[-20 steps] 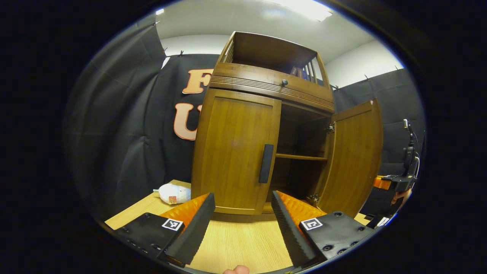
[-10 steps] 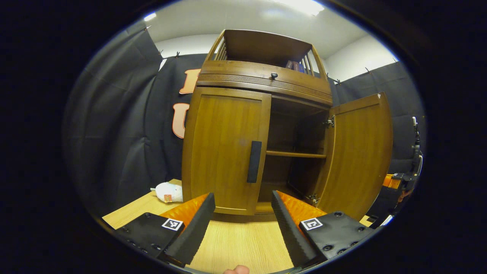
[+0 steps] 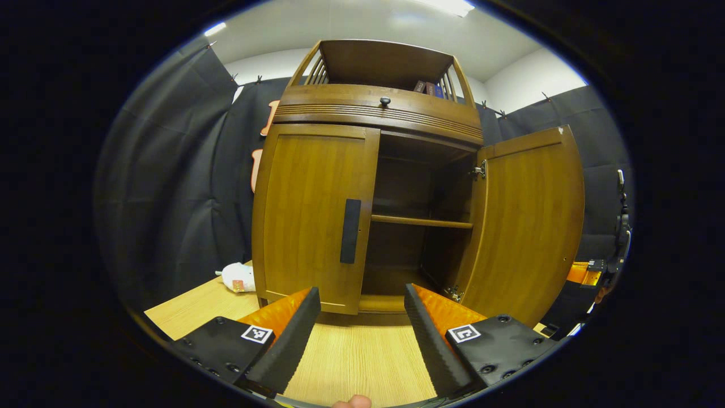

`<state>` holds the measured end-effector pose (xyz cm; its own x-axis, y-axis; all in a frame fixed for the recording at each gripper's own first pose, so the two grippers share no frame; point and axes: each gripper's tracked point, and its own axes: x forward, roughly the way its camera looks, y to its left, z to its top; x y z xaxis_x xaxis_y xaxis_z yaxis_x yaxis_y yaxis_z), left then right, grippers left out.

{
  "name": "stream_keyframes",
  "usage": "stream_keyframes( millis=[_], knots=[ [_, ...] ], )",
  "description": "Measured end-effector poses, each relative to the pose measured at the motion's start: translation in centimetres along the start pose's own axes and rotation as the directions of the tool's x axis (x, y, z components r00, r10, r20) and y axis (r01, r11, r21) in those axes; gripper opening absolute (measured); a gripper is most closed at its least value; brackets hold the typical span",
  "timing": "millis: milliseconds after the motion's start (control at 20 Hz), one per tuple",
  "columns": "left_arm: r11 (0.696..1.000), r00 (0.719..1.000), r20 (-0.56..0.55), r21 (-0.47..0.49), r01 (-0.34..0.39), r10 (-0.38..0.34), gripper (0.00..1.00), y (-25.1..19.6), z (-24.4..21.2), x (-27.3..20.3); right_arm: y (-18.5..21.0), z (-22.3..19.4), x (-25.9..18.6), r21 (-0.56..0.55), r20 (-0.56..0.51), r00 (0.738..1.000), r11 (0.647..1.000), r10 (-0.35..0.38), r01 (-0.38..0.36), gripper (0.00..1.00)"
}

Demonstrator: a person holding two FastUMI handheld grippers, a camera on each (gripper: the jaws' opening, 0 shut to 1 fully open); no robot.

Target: Open the right door of the double-door shoe cabinet with the right hand, and open the left door with the left hand.

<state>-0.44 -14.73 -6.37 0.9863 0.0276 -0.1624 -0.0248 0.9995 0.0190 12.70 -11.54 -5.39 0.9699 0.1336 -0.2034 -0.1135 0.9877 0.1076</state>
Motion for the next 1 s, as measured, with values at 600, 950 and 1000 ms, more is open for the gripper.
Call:
stream_keyframes(
  millis=[600, 950, 1000],
  knots=[
    [0.999, 0.999, -0.021, 0.004, 0.042, -0.042, 0.94, 0.0, 0.4, 2.9, 1.7, 3.4, -3.3, -0.02, 0.074, 0.993, 0.995, -0.095, 0.097, 0.03],
    [0.999, 0.999, 0.004, 0.011, 0.046, -0.046, 0.94, 1.6, 1.6, 3.4, 5.1, 4.4, -1.2, -0.036, 0.135, 0.991, 0.999, -0.024, 0.029, 0.31],
    [0.999, 0.999, 0.007, 0.009, 0.047, -0.047, 0.94, 1.9, 1.7, 3.3, 5.4, 4.4, -0.9, -0.037, 0.138, 0.99, 0.999, -0.018, 0.023, 0.35]
  ],
)
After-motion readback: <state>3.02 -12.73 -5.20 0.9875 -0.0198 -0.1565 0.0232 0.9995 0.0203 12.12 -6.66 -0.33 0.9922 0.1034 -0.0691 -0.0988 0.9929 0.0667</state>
